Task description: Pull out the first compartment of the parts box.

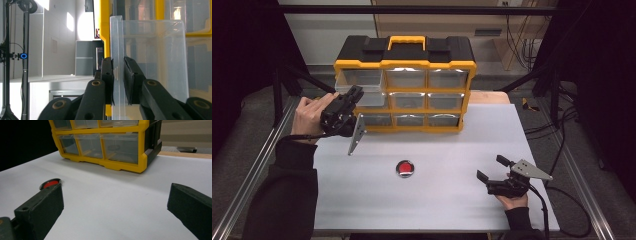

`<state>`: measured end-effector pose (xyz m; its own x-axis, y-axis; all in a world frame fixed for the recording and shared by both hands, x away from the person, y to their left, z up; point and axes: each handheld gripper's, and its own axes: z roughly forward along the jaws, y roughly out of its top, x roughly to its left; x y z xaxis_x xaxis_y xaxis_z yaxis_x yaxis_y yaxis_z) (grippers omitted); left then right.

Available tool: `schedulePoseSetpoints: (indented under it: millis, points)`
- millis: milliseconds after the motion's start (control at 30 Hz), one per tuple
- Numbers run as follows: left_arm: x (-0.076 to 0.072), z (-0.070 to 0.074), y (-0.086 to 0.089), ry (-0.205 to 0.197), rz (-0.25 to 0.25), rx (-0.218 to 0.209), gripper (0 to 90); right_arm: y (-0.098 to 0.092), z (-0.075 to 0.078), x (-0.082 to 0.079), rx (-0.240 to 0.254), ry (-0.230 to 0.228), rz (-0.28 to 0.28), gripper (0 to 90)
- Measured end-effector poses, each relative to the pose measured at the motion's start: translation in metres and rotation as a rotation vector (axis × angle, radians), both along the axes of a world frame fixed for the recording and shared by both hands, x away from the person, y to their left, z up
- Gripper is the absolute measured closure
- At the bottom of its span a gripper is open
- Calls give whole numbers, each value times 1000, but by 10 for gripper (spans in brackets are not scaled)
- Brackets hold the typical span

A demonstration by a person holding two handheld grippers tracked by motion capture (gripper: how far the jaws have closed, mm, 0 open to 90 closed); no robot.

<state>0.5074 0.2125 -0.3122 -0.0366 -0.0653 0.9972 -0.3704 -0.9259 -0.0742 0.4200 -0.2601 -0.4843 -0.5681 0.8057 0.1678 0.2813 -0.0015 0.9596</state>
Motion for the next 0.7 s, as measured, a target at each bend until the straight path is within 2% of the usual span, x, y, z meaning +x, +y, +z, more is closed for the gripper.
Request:
schedulePoseSetpoints:
  millis: [700]
  points:
    - [-16, -2, 5, -11, -16, -2, 784, 0, 1, 0, 2, -2, 0, 10]
